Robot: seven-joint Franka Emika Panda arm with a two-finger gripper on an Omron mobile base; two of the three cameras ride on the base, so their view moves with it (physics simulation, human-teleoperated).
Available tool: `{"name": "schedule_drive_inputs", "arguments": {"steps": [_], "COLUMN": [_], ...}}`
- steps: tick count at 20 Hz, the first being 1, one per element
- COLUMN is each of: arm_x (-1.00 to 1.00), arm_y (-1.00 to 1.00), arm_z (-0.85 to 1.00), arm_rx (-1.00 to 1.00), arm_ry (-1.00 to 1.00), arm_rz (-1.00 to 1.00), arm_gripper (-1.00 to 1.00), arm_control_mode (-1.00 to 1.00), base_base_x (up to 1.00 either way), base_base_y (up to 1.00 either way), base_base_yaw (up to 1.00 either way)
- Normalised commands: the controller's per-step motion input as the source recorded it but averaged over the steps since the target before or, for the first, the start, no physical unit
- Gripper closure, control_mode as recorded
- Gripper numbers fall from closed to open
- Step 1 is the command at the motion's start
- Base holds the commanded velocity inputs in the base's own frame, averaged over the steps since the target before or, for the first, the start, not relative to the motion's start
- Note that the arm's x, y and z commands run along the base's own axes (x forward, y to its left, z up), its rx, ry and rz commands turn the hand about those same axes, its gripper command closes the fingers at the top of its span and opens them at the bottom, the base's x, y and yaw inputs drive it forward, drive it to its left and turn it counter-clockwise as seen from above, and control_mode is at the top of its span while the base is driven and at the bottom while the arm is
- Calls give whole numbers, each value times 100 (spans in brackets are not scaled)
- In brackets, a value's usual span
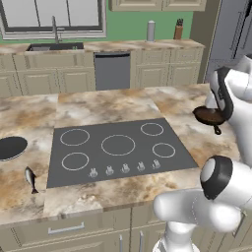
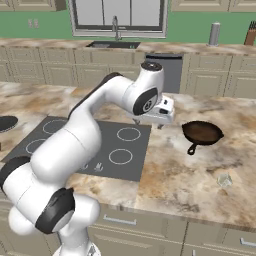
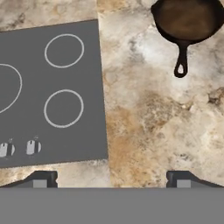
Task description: Place both pans onto different burners. Then place the garlic and the fish on different pans.
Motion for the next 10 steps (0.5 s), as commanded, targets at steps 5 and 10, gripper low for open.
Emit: {"name": "schedule_drive_inputs", "arguments": {"steps": [5, 10], "arm_x": [0, 0], "arm_y": [-57, -36], "arm_z": [-24, -47], "arm_rx": [-8, -15], "arm_ry": [0, 0], "arm_rz": [-6, -5], "arm_gripper": [-100, -100], "arm_control_mode": [-100, -100], "base_base_x": [0, 0], "base_base_y": [0, 0], "base_base_yaw": [0, 0]}}
